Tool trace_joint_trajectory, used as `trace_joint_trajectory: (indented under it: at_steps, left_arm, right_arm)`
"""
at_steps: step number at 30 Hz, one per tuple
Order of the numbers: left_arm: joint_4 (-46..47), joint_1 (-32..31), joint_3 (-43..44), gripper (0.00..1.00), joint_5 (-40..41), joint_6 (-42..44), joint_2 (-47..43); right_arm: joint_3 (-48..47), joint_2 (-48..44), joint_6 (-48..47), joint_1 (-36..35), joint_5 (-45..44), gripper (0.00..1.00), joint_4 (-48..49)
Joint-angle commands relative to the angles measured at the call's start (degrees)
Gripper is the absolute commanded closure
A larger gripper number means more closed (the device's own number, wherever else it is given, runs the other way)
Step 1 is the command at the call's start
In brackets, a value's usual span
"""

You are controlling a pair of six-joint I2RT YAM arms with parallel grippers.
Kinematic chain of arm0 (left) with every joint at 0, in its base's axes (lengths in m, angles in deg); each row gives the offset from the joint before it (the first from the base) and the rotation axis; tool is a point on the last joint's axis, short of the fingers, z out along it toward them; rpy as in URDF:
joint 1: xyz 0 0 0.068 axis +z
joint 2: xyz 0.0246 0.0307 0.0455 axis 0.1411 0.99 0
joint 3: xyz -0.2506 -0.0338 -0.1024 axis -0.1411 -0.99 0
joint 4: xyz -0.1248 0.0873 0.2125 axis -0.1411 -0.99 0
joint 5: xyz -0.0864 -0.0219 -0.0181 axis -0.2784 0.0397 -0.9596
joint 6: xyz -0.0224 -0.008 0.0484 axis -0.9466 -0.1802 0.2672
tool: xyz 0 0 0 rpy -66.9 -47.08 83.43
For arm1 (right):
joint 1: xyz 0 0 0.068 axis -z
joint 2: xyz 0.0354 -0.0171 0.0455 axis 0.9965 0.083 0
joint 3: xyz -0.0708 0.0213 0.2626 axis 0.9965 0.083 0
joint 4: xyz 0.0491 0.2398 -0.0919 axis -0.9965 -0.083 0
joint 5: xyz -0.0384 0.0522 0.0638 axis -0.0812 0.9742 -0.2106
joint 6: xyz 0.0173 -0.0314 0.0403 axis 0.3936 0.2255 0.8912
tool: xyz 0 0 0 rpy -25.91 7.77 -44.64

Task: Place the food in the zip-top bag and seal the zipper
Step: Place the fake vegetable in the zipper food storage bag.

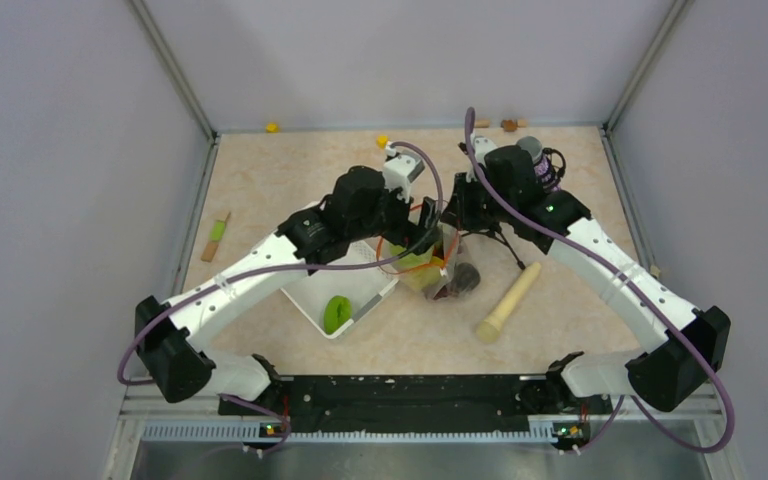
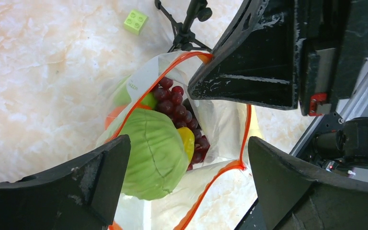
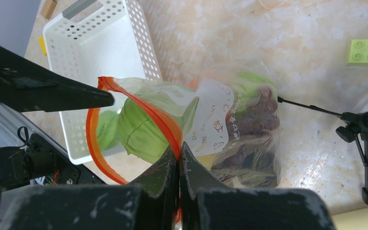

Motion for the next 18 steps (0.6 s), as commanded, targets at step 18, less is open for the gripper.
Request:
trace_joint_trajectory:
  at_steps: [18]
  left_arm:
    - [-24.55, -0.12, -25.46, 0.03, 30.16, -32.36, -26.49]
  right_arm:
    - [-0.24, -3.07, -0.55, -0.13, -0.22, 1.00, 2.18]
